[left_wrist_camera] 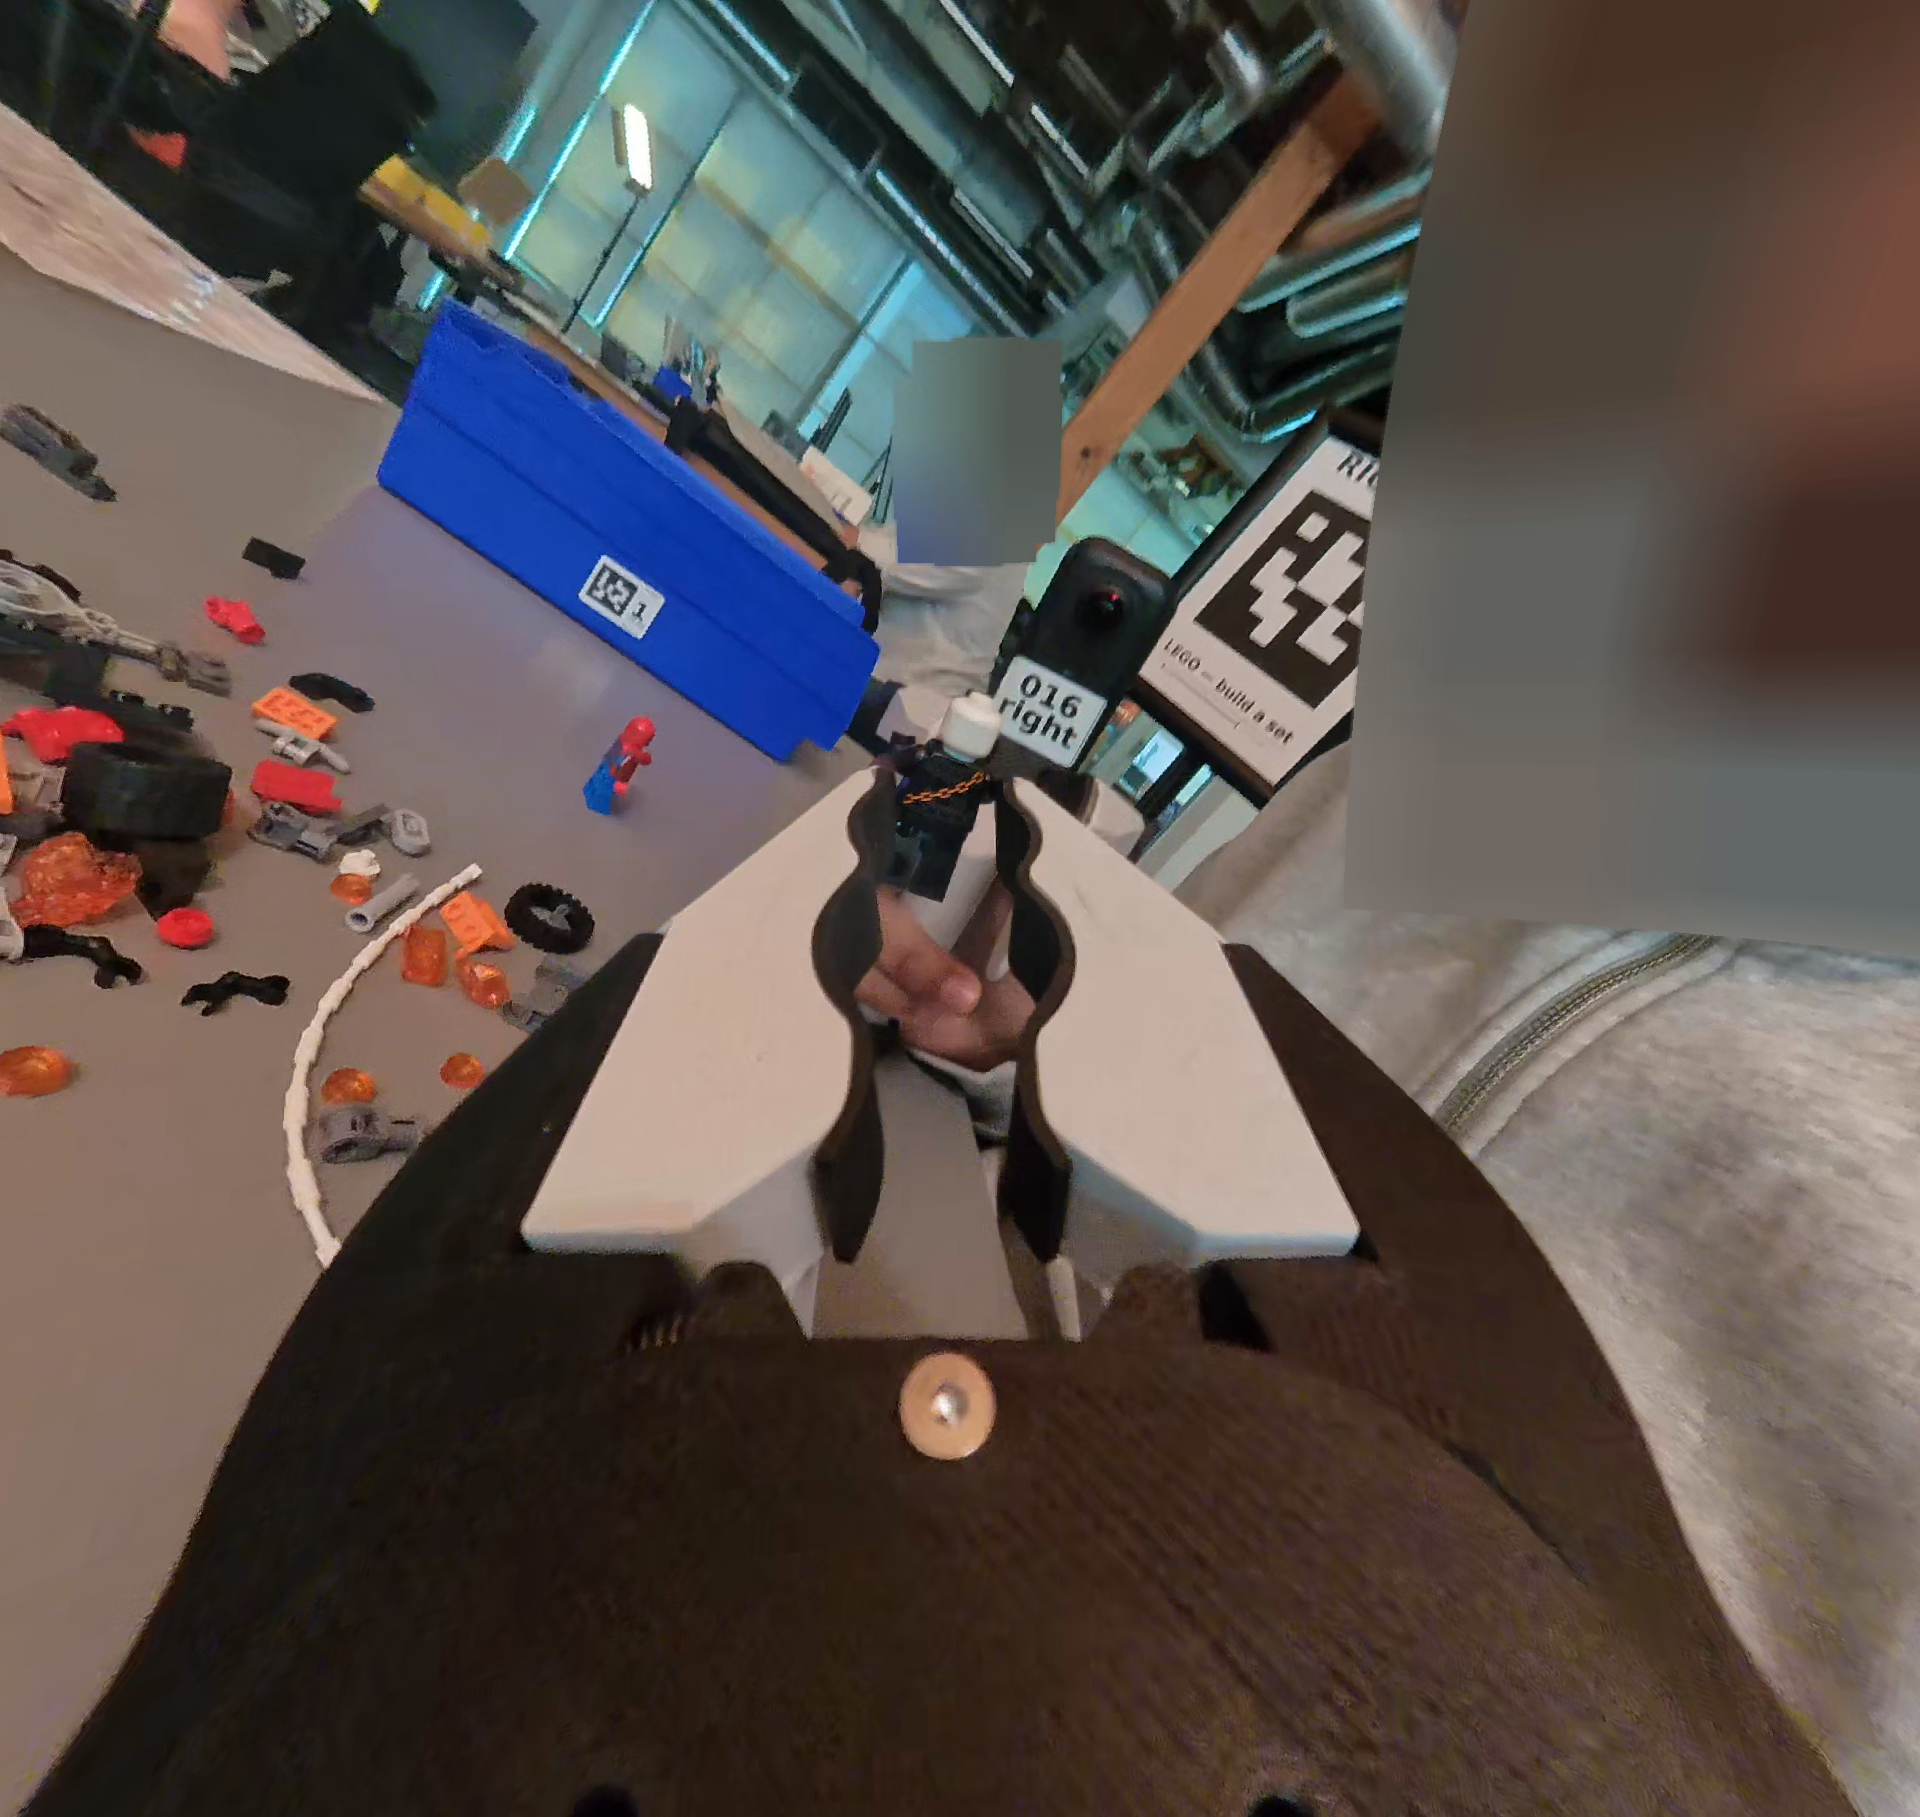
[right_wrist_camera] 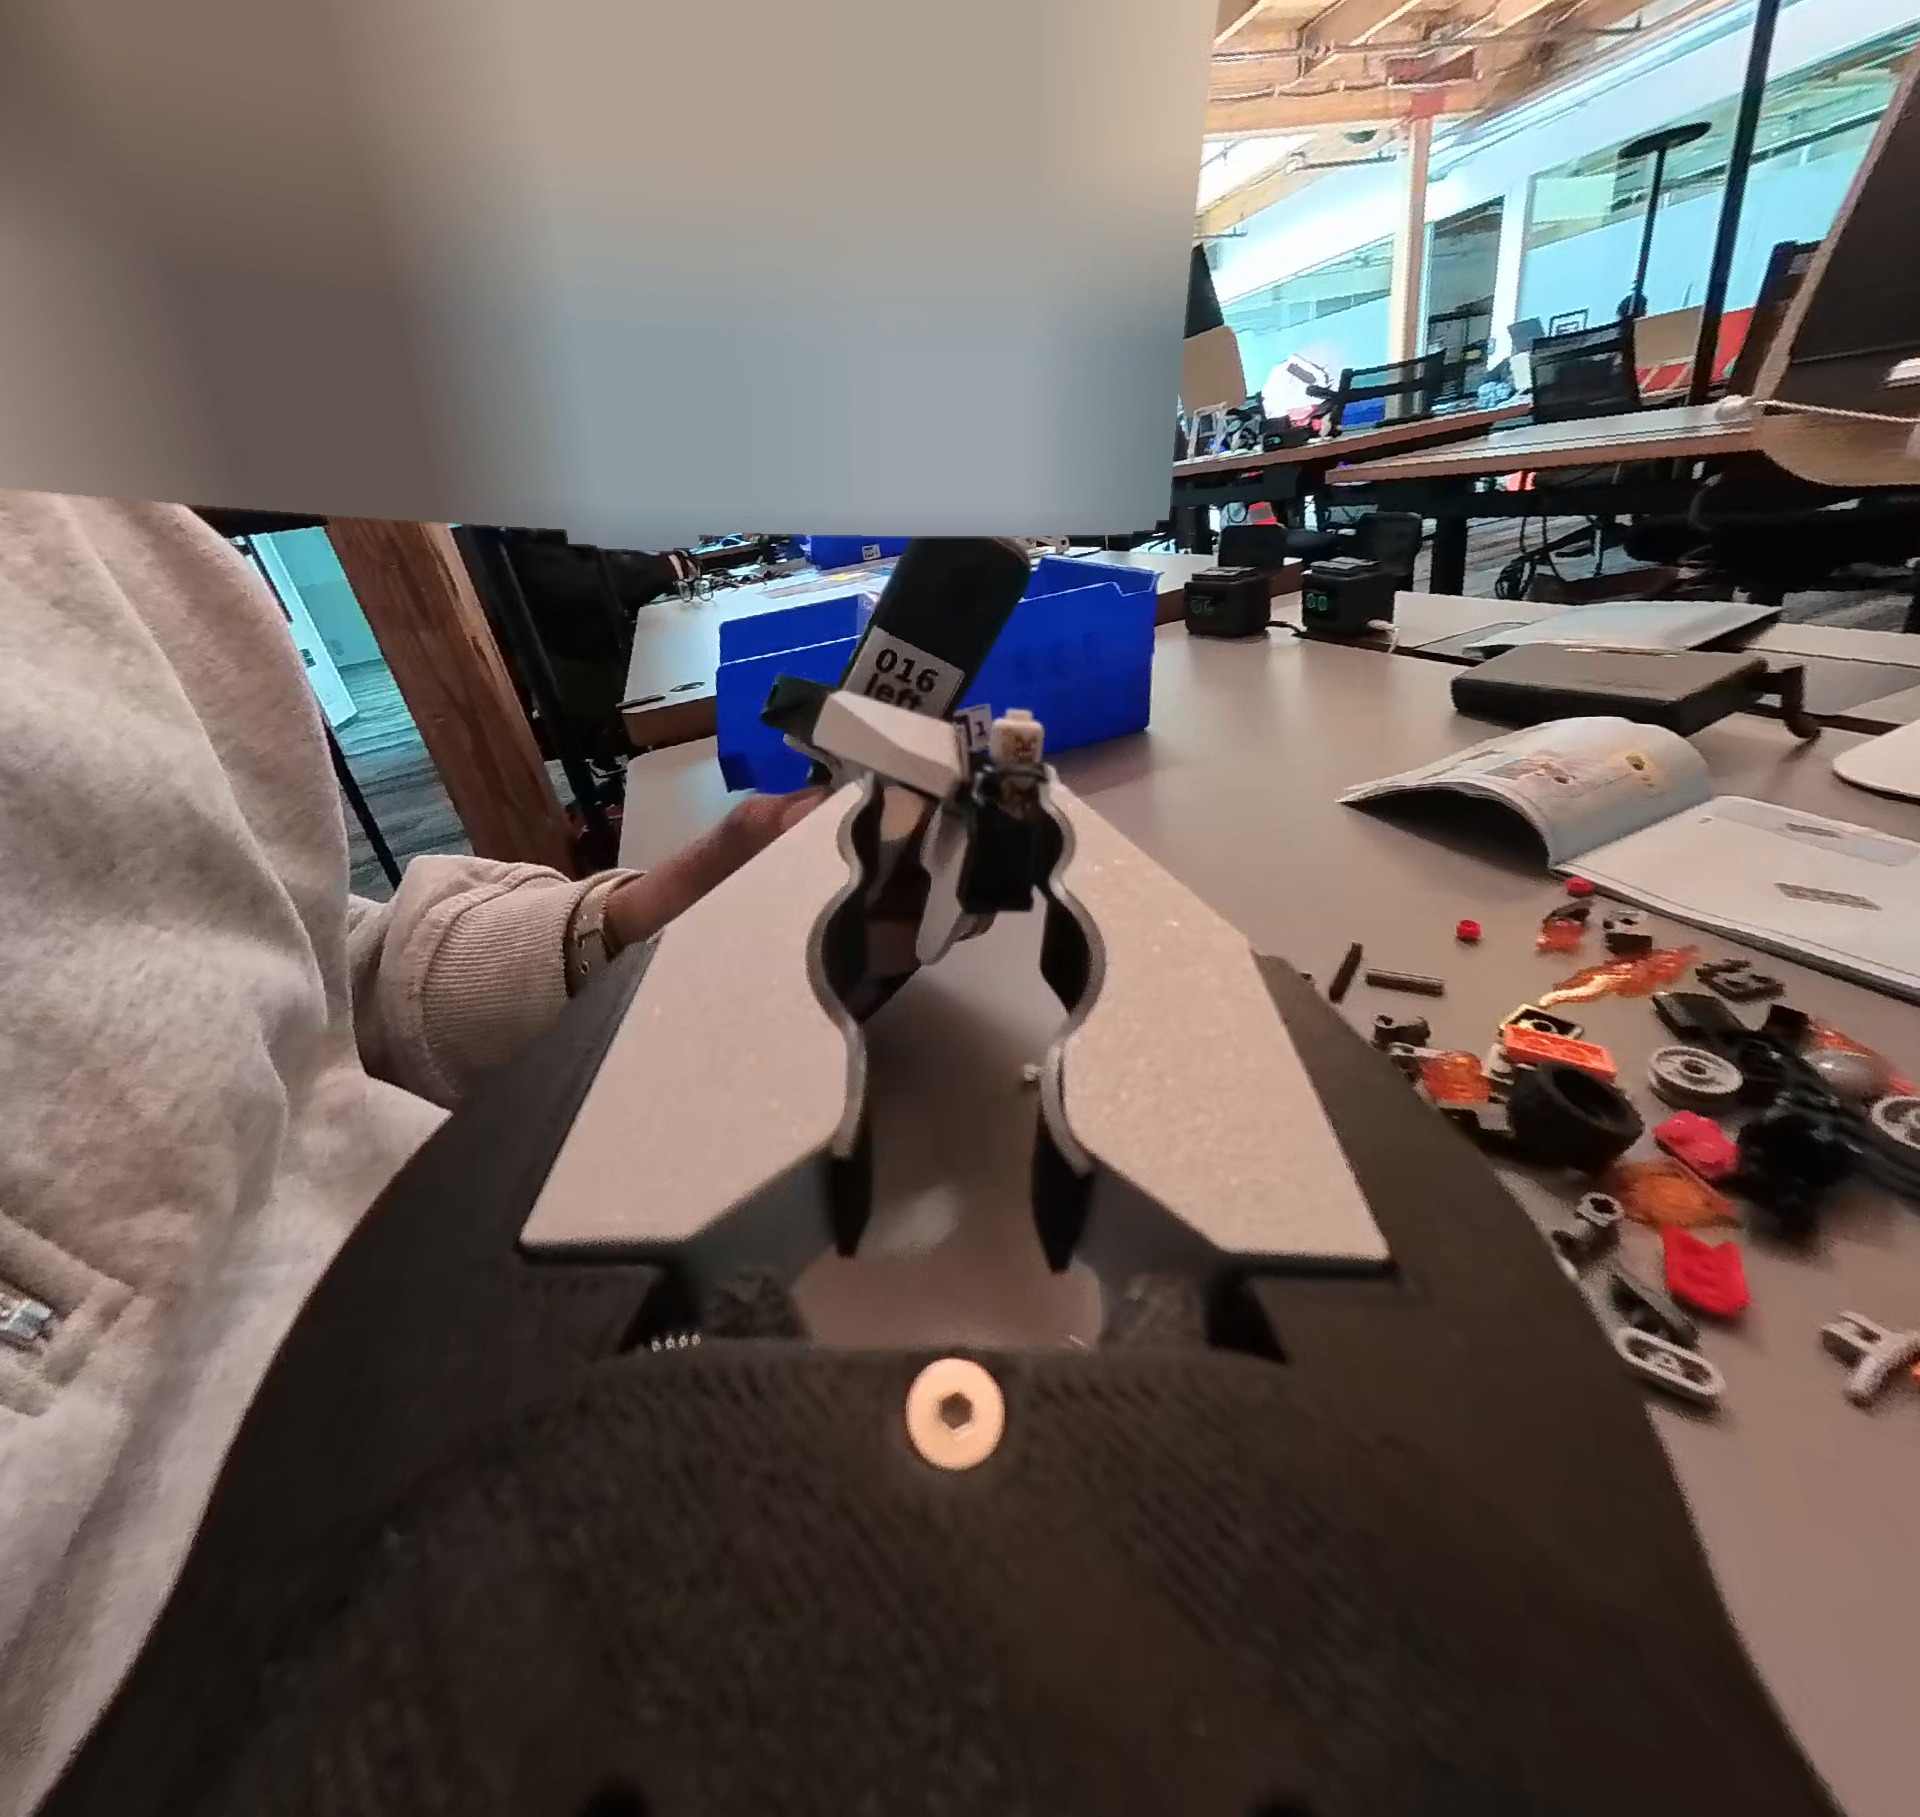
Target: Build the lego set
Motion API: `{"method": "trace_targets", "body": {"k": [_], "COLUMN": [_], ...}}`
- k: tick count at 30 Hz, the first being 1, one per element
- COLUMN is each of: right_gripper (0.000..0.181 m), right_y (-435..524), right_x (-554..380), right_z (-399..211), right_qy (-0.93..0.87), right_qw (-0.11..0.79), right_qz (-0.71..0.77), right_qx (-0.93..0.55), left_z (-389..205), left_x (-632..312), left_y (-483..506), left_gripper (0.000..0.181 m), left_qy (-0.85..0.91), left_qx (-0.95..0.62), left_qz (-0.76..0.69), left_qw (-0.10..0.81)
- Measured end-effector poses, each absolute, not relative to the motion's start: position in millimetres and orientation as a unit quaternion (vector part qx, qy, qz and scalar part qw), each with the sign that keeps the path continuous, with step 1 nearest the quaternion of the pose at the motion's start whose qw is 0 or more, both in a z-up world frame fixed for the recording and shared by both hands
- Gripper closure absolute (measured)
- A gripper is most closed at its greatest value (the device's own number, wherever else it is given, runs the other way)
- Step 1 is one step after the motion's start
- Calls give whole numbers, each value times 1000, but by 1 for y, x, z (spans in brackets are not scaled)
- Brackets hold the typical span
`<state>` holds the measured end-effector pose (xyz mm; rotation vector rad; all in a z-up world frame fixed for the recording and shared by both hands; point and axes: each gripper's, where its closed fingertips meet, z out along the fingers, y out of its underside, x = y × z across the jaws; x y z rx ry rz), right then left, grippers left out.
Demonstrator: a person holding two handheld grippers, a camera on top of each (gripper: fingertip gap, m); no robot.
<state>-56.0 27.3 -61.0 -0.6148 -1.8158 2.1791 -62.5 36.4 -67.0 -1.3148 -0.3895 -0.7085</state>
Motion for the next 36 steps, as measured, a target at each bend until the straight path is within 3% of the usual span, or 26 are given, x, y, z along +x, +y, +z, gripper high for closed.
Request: {"method": "trace_targets", "body": {"k": [16,36], "right_gripper": [166,154], "right_y": [28,28], "right_x": [-58,-61], "right_z": [-62,-64], "right_qy": [-617,-611], "right_qw": [102,89], "right_qz": [749,753], "right_qx": [-218,-227], "left_z": [-69,-60], "left_x": [-58,-57], "left_y": [39,34], "left_gripper": [166,166], "left_qy": [-169,-158], "left_qx": [-601,-575], "left_qz": [-328,-349], "left_qw": [709,723]}}
